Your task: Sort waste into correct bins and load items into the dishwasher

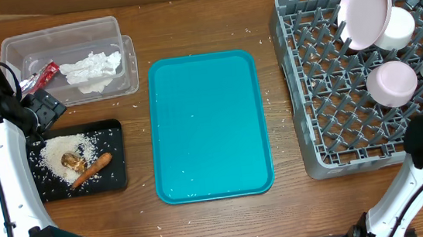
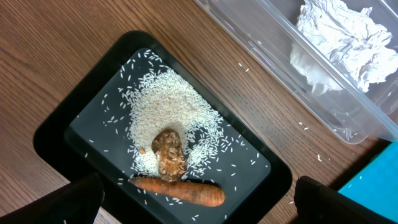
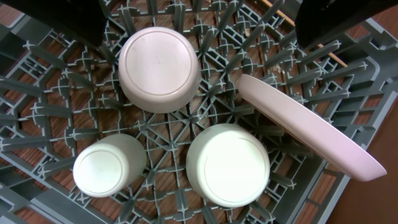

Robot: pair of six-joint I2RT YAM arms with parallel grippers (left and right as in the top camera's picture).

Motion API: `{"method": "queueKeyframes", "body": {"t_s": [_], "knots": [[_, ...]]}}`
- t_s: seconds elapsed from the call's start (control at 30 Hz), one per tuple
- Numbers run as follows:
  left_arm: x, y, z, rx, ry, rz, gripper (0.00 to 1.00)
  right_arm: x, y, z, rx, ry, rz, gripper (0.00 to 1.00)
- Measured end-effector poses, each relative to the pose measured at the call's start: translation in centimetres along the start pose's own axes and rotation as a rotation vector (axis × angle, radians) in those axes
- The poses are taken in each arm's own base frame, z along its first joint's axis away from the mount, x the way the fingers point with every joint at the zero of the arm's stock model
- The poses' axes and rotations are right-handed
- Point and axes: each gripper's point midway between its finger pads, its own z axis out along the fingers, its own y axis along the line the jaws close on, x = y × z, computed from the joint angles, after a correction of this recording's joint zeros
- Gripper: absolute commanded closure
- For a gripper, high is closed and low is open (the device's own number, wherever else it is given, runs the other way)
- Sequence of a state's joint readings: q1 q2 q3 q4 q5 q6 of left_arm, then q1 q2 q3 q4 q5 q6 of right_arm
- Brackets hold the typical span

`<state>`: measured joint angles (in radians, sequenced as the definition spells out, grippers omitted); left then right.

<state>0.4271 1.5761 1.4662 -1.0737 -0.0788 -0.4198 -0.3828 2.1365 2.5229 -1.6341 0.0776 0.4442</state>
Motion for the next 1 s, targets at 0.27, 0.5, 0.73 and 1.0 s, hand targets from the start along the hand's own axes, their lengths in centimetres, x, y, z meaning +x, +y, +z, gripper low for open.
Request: {"method": "queueKeyframes", "body": {"t_s": [0.27,0.5,0.73,1.0], "knots": [[0.0,0.0,0.0,-0.001,0.000,0.000,0.00,1.3,-0.6,0.0,0.024,0.052,-0.004,0.00],[0.0,0.0,0.0,-0.001,0.000,0.000,0.00,1.1,1.2,-0.1,-0.057,0.051,-0.007,0.00],[0.0,0.0,0.0,-0.001,0.000,0.000,0.00,-0.6,6.2,-0.8,-0.230,-0.048,-0.049,0.00],[0.0,0.0,0.0,0.000,0.000,0.000,0.00,-1.2,10.3,-6.9,-0.388,-0.215,-0.142,0.00]]}}
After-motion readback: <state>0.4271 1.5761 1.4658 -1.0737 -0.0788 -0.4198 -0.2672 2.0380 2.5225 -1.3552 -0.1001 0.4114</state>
